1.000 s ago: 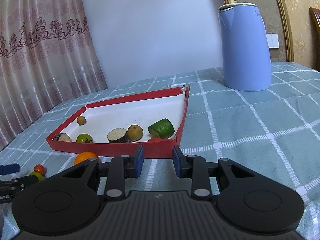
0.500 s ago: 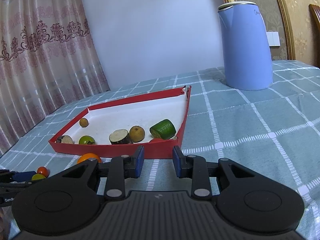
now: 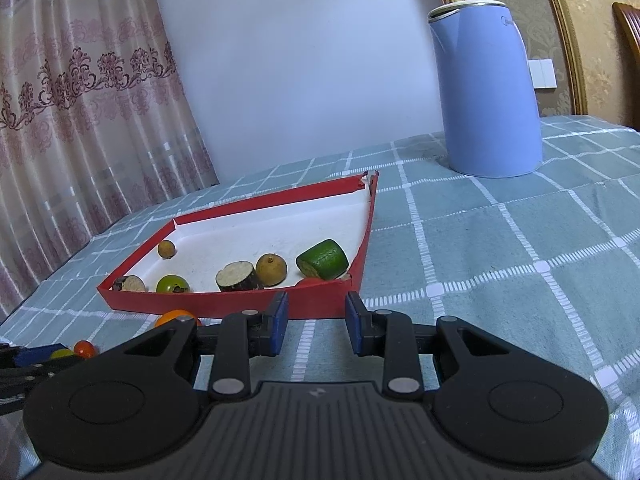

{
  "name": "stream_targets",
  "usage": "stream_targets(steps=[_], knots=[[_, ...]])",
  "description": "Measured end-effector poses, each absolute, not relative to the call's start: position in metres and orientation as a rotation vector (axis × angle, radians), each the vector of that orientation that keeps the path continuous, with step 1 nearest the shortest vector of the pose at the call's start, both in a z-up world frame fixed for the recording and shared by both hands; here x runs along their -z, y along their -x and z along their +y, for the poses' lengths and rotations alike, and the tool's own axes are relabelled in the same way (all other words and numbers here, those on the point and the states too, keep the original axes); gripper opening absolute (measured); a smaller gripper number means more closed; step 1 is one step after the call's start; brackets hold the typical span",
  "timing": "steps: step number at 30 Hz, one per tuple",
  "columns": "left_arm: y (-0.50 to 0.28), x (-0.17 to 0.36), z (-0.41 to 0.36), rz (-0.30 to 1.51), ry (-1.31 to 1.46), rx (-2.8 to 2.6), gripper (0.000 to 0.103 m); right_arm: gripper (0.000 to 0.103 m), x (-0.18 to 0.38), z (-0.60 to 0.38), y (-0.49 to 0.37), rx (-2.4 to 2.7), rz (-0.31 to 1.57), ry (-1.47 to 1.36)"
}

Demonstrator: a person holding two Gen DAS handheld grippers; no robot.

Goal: Organize fruits
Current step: 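Grasp the green tomato with the left gripper, then carry the green tomato into the tray and open the left gripper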

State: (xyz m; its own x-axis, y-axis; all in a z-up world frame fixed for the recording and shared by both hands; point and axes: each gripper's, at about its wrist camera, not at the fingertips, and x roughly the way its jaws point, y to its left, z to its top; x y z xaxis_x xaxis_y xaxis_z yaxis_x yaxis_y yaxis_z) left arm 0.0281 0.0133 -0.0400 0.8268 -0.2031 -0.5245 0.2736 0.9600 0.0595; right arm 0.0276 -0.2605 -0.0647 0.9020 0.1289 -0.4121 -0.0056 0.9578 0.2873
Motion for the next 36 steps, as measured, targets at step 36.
stream_targets(steps=[36], knots=[[-0.17,0.02,-0.05,0.526,-0.22,0.038,0.03,0.029,0.068,-0.262,-0.034,-0.09,0.47,-0.297]])
